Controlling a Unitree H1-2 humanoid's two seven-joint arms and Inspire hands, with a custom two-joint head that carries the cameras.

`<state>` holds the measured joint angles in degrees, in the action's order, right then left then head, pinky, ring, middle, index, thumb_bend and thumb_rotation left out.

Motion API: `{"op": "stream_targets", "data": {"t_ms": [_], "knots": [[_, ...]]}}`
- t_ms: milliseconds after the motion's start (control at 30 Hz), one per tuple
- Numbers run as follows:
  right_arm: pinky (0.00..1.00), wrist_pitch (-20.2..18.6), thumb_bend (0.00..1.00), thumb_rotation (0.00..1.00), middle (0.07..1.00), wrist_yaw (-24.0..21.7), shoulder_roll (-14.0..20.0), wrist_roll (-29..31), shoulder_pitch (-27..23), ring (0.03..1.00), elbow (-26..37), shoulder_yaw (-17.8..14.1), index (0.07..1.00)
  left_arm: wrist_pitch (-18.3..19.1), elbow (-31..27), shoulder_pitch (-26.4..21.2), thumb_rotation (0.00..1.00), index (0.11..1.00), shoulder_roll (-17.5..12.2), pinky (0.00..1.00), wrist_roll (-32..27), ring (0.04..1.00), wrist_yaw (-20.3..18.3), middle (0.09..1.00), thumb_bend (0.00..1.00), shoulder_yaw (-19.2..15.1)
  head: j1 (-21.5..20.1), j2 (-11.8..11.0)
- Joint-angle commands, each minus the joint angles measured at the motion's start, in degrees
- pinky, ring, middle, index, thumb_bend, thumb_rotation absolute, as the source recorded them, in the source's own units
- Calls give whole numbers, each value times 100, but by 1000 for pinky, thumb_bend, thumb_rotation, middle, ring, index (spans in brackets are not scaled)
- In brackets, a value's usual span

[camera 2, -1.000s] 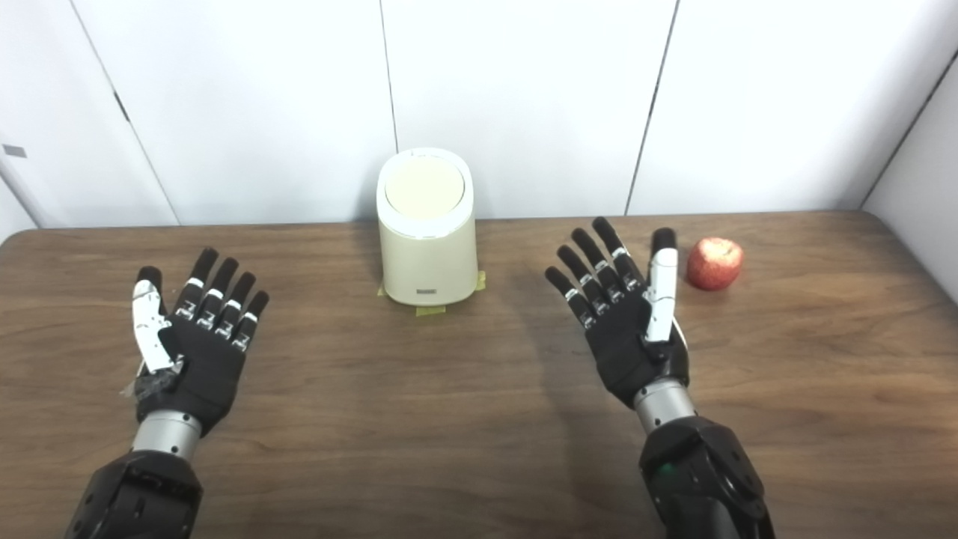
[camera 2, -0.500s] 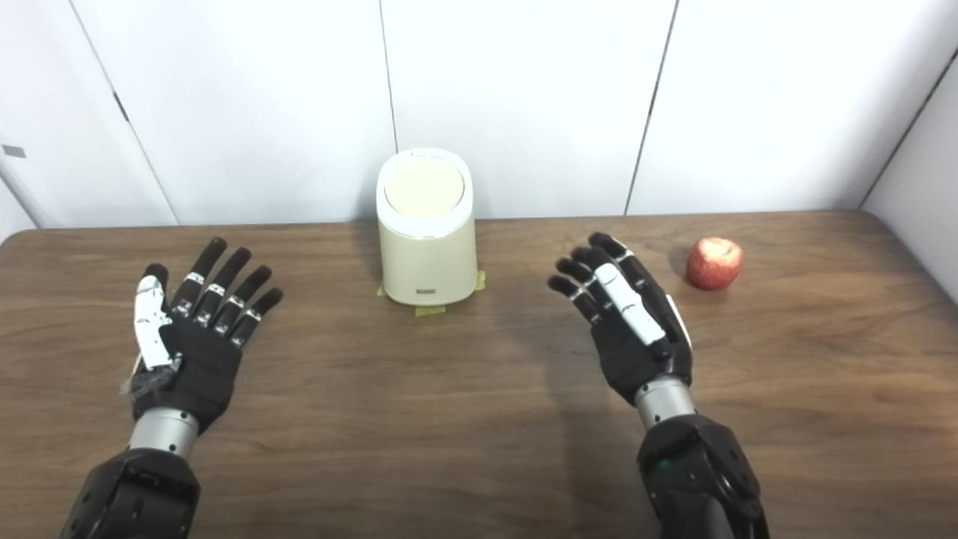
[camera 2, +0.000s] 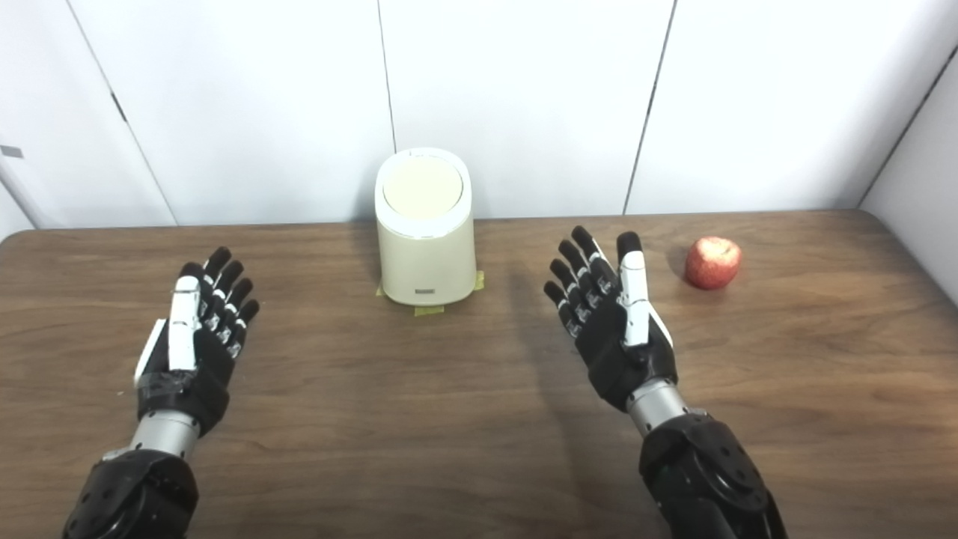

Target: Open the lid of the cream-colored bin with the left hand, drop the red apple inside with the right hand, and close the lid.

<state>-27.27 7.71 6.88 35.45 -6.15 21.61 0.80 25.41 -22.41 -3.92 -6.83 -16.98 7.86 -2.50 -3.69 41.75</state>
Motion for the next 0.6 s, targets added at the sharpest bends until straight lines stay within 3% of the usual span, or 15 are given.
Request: {"op": "stream_targets", "data": {"t_ms": [0,133,233,300,500,567], "knots": [[1000,40,562,1000,1000,-92,45,-52,-146,1000,229,0,1000,-238,-101,-126,941,1000,-166,1000,366,1000,-203,1000,476,128,-8,3],[1000,52,573,1000,1000,-197,59,-227,-139,1000,211,27,1000,13,-188,-144,939,1000,-328,1000,900,1000,-290,1000,502,301,-39,-14],[1000,56,583,1000,1000,-230,52,-423,-120,1000,227,50,1000,140,-233,-159,754,1000,-319,1000,1131,1000,-248,1000,650,340,-52,-30],[1000,51,587,1000,1000,-241,32,-497,-104,1000,250,46,1000,150,-233,-169,690,1000,-268,1000,1159,1000,-215,1000,710,305,-67,-55],[1000,47,593,1000,1000,-286,-30,-574,-26,1000,267,-21,1000,151,-177,-427,545,1000,-106,1000,1099,1000,-105,1000,804,148,-8,-255],[1000,57,595,1000,1000,-317,-48,-617,27,1000,266,-24,1000,151,-149,-602,507,1000,-139,1000,1190,1000,-130,1000,796,164,12,-518]]}}
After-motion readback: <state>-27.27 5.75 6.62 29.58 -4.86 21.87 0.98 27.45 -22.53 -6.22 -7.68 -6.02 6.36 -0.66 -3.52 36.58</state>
